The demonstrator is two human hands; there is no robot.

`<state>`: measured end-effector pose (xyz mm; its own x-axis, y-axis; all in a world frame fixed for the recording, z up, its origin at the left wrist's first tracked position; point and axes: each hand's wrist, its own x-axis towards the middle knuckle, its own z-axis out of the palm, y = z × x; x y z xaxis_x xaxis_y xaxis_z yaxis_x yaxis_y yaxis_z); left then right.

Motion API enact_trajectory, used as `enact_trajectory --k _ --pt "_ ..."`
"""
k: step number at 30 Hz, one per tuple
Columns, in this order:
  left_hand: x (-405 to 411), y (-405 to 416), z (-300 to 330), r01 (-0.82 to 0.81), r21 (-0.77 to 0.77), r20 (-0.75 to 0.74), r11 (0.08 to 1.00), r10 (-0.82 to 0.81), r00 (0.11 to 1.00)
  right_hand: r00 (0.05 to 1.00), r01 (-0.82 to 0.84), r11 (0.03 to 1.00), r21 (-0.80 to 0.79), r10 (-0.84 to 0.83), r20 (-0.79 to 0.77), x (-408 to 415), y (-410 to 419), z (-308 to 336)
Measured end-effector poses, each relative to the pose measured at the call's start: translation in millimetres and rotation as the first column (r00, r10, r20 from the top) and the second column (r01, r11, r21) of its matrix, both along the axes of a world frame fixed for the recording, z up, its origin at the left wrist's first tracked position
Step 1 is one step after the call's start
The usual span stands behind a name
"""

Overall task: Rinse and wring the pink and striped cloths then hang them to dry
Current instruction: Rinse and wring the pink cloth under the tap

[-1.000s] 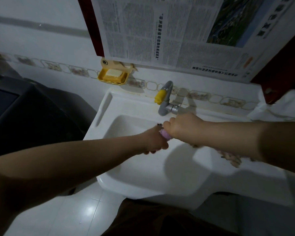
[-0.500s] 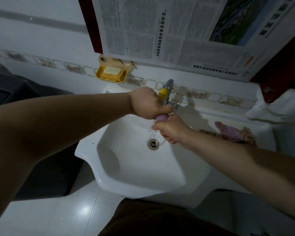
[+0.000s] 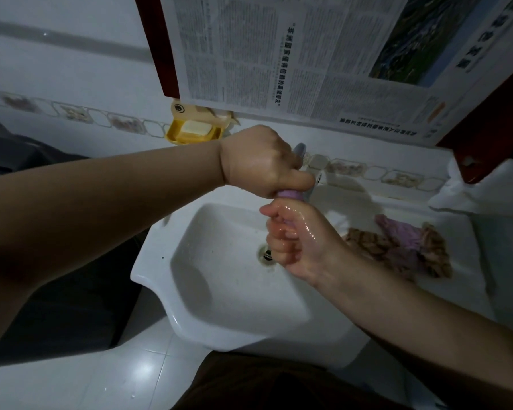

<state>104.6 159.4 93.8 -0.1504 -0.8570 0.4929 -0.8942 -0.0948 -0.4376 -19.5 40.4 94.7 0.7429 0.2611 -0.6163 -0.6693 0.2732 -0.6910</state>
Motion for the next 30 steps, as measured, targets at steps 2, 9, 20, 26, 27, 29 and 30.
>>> enact_trajectory --k 2,9,20,26,27,29,30 --pt "-1 2 1 -0.008 -0.007 0.000 1.000 0.008 1.000 1.000 0.004 1.000 0.007 -0.004 -0.010 -1 4 3" --pt "0 15 8 -0.040 -0.011 -0.089 0.999 0.038 0.995 1.000 0.012 0.999 0.032 -0.013 0.010 1 18 11" --pt "-12 25 -5 -0.092 -0.026 -0.073 0.995 0.090 0.993 0.999 0.007 0.995 0.099 -0.003 -0.040 -10 27 3" --pt "-32 24 -27 -0.182 -0.026 -0.124 0.983 0.178 0.976 0.980 -0.163 0.984 0.078 0.171 -0.106 -9 8 -21" --pt "-36 23 -33 -0.214 -0.022 -0.142 0.977 0.209 0.968 0.970 -0.215 0.975 0.050 0.219 -0.104 -7 2 -26" --pt "-46 21 -46 -0.281 0.000 -0.178 0.960 0.277 0.944 0.934 -0.348 0.937 -0.028 0.344 -0.094 -1 -13 -33" --pt "-51 20 -52 -0.311 0.021 -0.194 0.950 0.309 0.931 0.910 -0.413 0.907 -0.085 0.407 -0.080 3 -22 -37"
